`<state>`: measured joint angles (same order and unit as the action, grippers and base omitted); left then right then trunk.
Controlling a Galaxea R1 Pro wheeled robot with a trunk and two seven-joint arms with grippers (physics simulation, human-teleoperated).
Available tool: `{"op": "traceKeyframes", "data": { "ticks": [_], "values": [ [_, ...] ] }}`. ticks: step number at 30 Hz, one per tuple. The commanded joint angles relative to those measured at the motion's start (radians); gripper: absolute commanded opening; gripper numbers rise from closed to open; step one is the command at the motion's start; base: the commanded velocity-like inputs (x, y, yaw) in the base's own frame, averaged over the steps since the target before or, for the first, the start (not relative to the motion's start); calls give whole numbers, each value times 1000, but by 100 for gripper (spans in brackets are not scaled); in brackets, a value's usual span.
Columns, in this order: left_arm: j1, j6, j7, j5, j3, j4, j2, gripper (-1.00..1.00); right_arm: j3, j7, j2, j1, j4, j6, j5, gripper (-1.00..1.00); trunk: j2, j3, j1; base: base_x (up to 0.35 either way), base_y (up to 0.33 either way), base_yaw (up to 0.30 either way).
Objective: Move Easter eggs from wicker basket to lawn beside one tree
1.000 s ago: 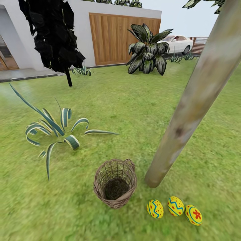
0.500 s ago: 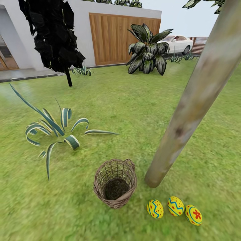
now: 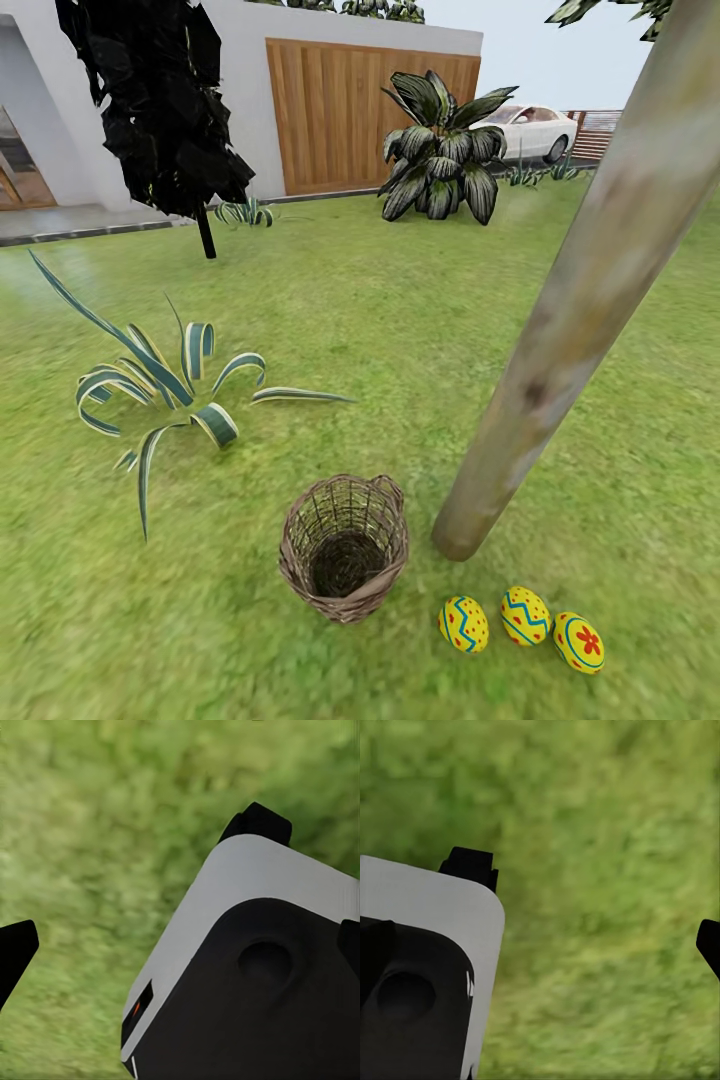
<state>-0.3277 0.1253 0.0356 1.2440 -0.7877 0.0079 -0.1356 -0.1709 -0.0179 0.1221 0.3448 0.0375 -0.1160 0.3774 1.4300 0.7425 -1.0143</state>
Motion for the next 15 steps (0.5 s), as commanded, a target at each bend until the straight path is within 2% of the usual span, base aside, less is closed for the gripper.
{"op": "traceKeyframes", "data": {
  "ticks": [1,15],
  "values": [
    [-1,4,3,9,-8,0,0,100,-9,-2,1,1,4,-7,6,100,0,1,0,0,0,0],
    [-1,4,-3,8,-8,0,1,100,-9,-2,1,1,4,-7,6,100,0,1,0,0,0,0]
  ]
}}
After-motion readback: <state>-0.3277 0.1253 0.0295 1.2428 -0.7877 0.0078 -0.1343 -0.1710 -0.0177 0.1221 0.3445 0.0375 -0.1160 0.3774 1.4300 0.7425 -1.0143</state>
